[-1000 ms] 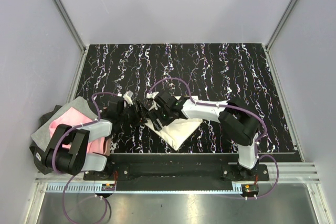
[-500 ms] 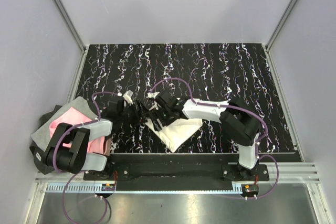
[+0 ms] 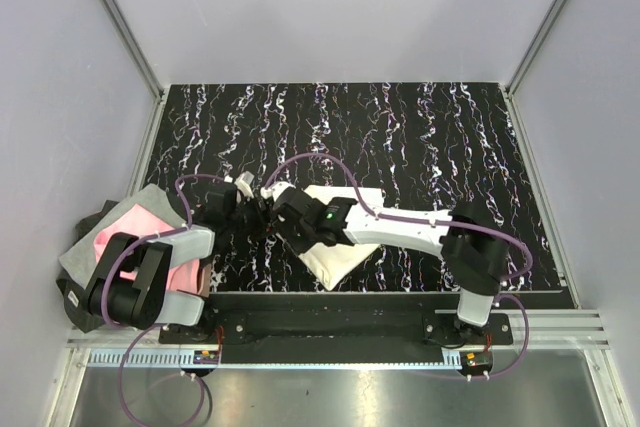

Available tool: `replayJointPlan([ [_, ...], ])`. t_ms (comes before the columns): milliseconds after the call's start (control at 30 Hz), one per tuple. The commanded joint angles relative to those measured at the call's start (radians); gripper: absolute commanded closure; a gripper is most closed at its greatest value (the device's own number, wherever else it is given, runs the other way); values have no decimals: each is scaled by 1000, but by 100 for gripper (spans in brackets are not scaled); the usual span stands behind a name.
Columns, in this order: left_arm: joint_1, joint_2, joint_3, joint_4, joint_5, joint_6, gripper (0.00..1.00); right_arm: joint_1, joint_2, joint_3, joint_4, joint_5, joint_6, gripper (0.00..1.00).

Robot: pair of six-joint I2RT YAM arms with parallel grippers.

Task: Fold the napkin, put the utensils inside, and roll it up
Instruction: Roll the napkin with the utensil

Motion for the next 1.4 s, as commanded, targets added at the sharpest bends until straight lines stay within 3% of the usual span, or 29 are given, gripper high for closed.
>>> replayJointPlan([
  [0,3,26,0,-66,-69,33,25,6,60,34,-4,-9,37,66],
  [333,3,20,5,-49,-64,36,25,0,132,-10,0,22,34,72],
  [500,3,-14,34,-60,-67,53,18,-38,145,-76,19,-1,39,73],
  [600,3,-33,72,-115,-99,88,14,-66,132,-119,45,-43,20,73],
  [967,19,-84,106,-213,-207,177,12,-120,88,-225,91,-313,-119,73],
  [1367,42,-135,71,-137,-190,225,12,-149,62,-279,97,-435,-147,76],
])
